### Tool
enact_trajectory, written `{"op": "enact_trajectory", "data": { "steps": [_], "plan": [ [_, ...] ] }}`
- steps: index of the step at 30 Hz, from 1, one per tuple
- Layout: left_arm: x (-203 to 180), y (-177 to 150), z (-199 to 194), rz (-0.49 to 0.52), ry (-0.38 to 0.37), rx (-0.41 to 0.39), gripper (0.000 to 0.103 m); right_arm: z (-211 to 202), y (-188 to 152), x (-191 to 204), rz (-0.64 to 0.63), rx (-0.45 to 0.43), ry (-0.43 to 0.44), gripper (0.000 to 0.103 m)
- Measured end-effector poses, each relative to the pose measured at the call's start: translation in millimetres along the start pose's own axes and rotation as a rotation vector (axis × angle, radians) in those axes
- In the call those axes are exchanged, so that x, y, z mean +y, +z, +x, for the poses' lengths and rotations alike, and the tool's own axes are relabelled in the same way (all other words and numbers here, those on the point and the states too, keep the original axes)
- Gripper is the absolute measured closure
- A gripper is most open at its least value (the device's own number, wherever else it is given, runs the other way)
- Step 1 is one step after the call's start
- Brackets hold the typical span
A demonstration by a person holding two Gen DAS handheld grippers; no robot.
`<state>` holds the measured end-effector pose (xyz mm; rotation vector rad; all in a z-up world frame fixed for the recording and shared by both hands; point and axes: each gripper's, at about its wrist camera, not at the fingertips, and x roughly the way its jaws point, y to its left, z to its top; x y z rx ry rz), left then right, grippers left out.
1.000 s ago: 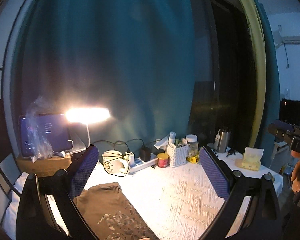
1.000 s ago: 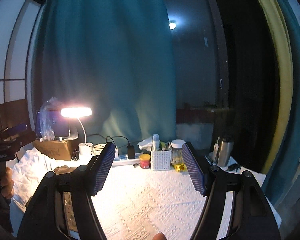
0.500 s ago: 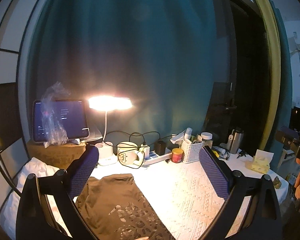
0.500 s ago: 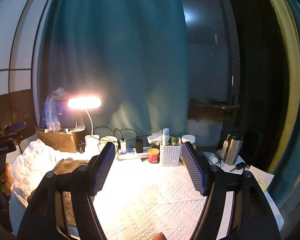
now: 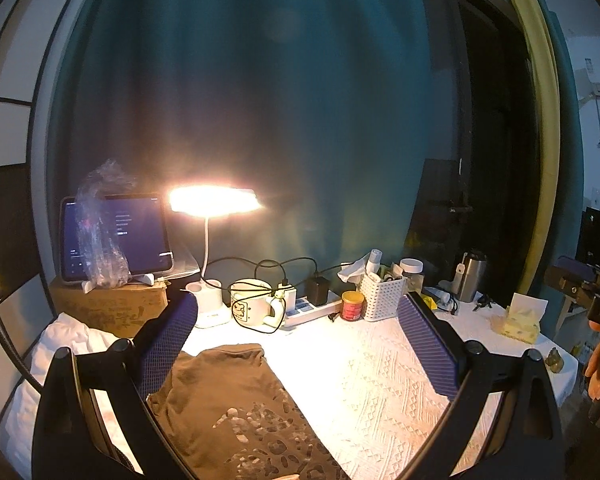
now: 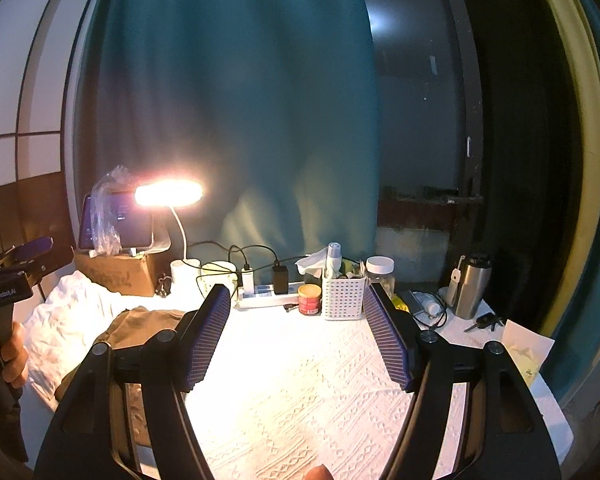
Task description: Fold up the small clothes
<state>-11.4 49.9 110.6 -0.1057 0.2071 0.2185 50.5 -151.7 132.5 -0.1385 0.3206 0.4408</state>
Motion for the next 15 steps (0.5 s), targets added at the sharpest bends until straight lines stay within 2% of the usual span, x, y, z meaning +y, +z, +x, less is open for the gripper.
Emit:
{"op": "enact_trajectory", "data": {
  "steps": [8,15],
  "plan": [
    [1.2,0.2,1.3,-0.012,-0.033,-0.003,0.003,-1.0,-1.1,-4.5,0.009,0.0,-0.003,0.031],
    [-0.1,-1.0,3.7,-0.008,-0.029,0.004,0.003,0.4,-2.3,-5.7,0.01,0.003,-0.007,0.031]
  ]
}}
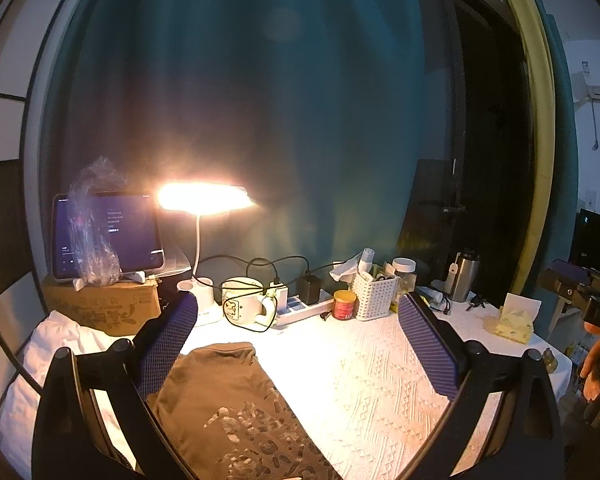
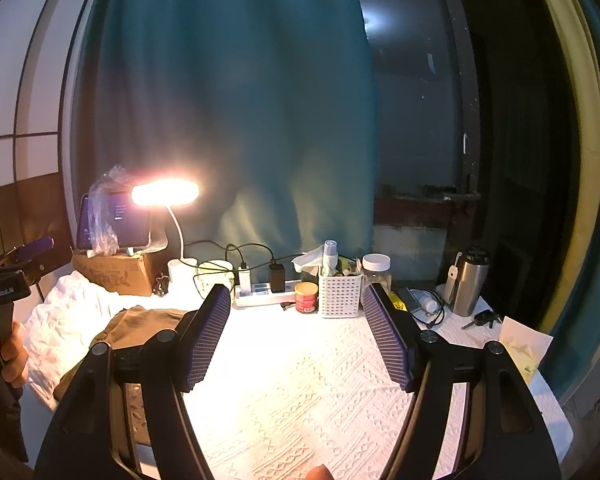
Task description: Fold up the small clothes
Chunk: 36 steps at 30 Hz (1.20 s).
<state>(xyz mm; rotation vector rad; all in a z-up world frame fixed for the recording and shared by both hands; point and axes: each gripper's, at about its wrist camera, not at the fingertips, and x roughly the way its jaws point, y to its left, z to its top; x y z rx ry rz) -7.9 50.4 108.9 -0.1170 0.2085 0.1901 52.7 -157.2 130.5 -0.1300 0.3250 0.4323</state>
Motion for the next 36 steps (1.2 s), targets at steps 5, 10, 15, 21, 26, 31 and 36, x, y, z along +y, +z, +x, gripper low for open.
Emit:
{"op": "enact_trajectory", "data": {
  "steps": [5,10,15,21,26,31,36],
  "plan": [
    [-0.3,-0.1,-0.2,-0.001,0.0,0.001,0.003,0.1,-0.1,-0.6,-0.001,-0.001,0.0,0.031],
    [-0.7,-0.4,0.7,-0.001,0.015,0.001,0.003,1.9,-2.3,-2.0,0.002,0.002,-0.004,0.031],
    [1.4,-1.4,1.8,0.002,0.026,0.0,0.003,1.8,-3.5,-2.3,0.004,0.004,-0.009,0.031],
    [2.3,-1.4,1.5,0.005,0.023,-0.001,0.003,2.7,-4.7,-2.2,0.005,0.006,-0.011,0.031],
    [2.3,-1.7,3.1,0.01,0.031,-0.001,0.003,3.1,-4.8,-2.6,0.006,0.007,-0.012,0.031],
    [1.7,-2.0,4.1,0.013,0.031,0.001,0.003,2.3,-4.6,-2.4,0.006,0.005,-0.011,0.031],
    [1.2,-2.3,4.8,0.014,0.029,0.001,0.003,3.5,-5.6,-1.4,0.005,0.007,-0.011,0.031]
  ]
}}
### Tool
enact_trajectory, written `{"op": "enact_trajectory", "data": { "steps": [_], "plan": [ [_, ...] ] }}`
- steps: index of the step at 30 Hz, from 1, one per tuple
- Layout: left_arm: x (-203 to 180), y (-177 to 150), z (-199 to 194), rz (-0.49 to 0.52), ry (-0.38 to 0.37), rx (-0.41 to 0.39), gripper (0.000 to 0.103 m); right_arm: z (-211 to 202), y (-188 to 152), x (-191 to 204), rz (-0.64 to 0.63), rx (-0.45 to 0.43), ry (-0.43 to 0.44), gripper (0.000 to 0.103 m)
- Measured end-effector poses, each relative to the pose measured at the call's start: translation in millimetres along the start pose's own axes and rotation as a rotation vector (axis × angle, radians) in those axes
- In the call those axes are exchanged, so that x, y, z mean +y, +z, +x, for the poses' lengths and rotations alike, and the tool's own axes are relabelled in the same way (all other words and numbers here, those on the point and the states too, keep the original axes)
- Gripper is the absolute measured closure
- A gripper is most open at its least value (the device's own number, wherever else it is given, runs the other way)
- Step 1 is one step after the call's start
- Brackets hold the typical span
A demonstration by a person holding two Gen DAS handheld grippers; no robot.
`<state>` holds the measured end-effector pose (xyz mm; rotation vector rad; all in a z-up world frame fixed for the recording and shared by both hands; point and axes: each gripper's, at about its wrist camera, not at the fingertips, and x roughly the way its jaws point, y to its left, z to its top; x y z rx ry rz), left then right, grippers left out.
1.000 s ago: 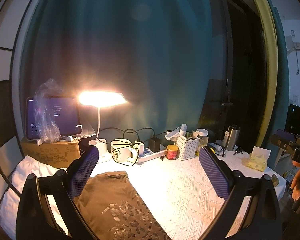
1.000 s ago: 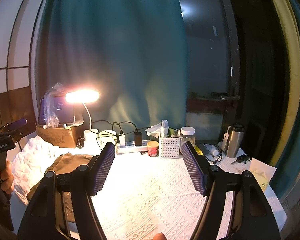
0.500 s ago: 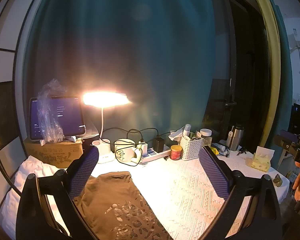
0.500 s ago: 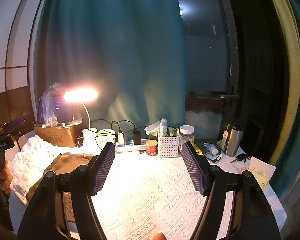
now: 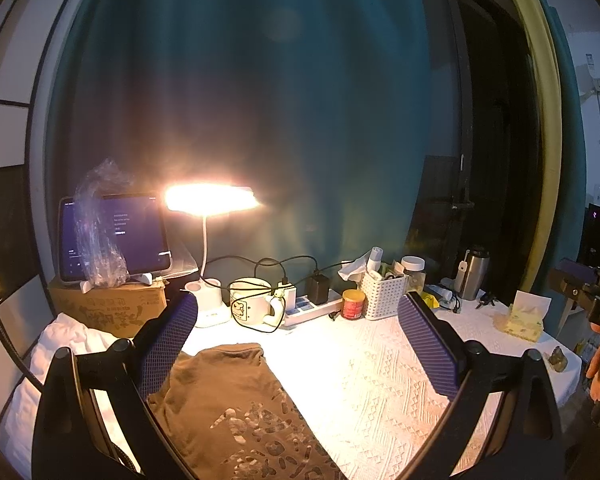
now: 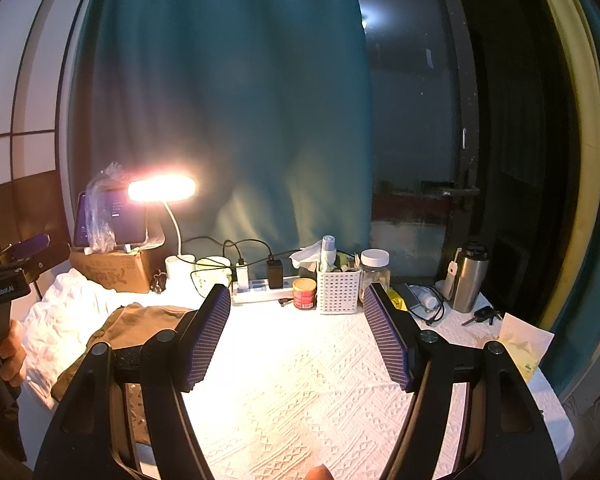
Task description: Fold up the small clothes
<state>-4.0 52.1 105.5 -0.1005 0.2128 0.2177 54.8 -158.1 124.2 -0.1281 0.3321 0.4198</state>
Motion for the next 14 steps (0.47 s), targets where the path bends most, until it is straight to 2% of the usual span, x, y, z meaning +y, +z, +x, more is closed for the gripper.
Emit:
{"op": "enact_trajectory", "data": {
  "steps": [14],
  "plan": [
    [1.7,-3.3,4.3,0.01,0.006,0.014,0.003,0.7,-4.5,0.5,-0.001,0.006,0.003,0.031]
  ]
}}
